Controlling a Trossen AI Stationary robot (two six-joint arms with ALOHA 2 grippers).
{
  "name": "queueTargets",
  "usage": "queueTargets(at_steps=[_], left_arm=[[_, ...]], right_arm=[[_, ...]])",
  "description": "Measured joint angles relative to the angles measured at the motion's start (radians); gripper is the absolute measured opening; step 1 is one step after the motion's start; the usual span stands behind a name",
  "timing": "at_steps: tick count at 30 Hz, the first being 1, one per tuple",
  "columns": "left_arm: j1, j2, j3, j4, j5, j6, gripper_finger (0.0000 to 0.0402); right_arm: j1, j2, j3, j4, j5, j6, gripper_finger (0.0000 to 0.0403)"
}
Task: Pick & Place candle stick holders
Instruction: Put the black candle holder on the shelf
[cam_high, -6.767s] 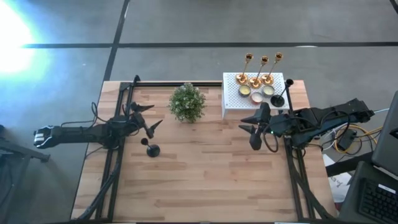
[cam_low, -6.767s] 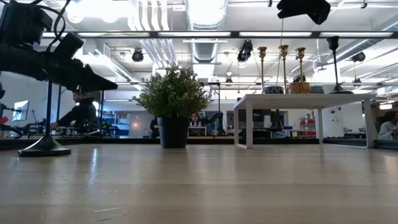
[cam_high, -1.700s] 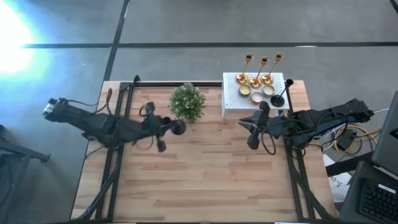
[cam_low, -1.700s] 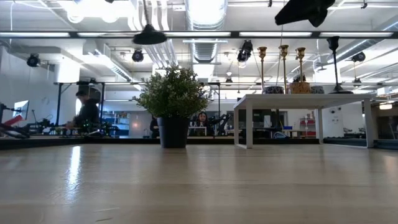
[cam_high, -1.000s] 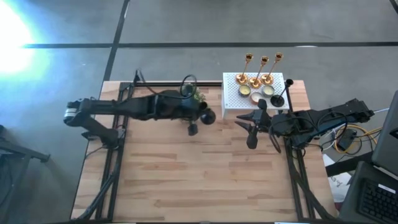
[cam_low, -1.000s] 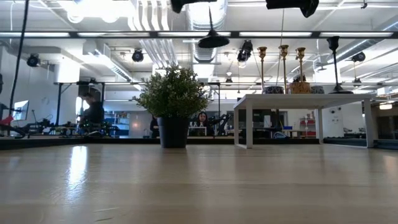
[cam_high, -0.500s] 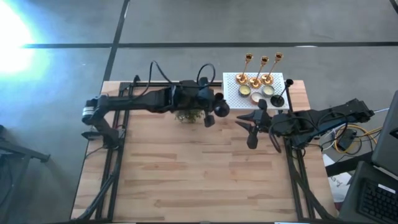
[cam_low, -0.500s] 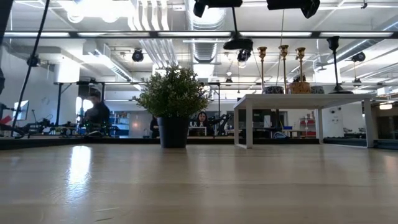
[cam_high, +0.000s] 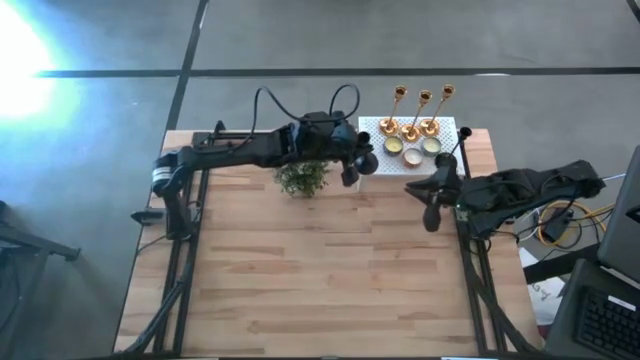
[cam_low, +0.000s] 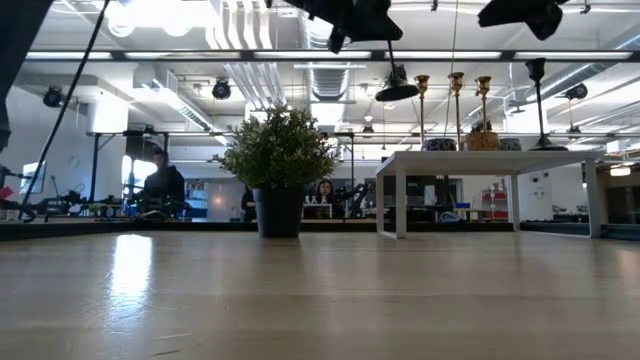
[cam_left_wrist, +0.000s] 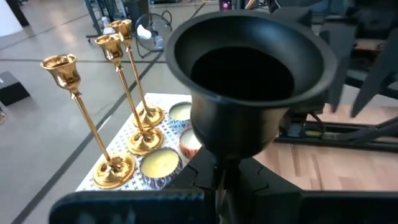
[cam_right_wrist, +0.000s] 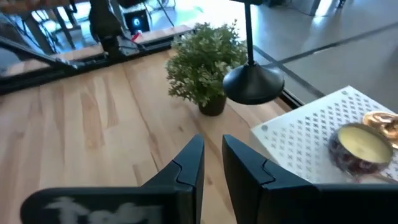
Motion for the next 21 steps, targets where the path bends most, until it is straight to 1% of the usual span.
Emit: queueTargets(at_steps=[5, 8, 12, 16, 21], left_arm=[[0.019, 0.073, 0.074, -0.017, 0.020, -0.022, 0.0017], [0.032, 0.110, 0.111, -0.023, 0.022, -0.030, 0.0017], [0.049, 0.160, 0.166, -0.035, 0.030, -0.049, 0.0017], [0.061, 0.199, 0.196, -0.048, 0.035, -0.067, 0.0017], [0.071, 0.217, 0.201, -0.045, 0.037, -0.094, 0.0017]], right_arm=[[0.000, -0.104, -0.020, -0.015, 0.000, -0.004, 0.0043], [0.000, -0.159, -0.036, -0.022, -0.032, -0.027, 0.0044], [0.000, -0.225, -0.043, -0.055, -0.045, -0.033, 0.0043], [0.000, -0.273, -0.043, -0.082, -0.045, -0.034, 0.0044], [0.000, -0.310, -0.044, -0.090, -0.046, -0.064, 0.0043]])
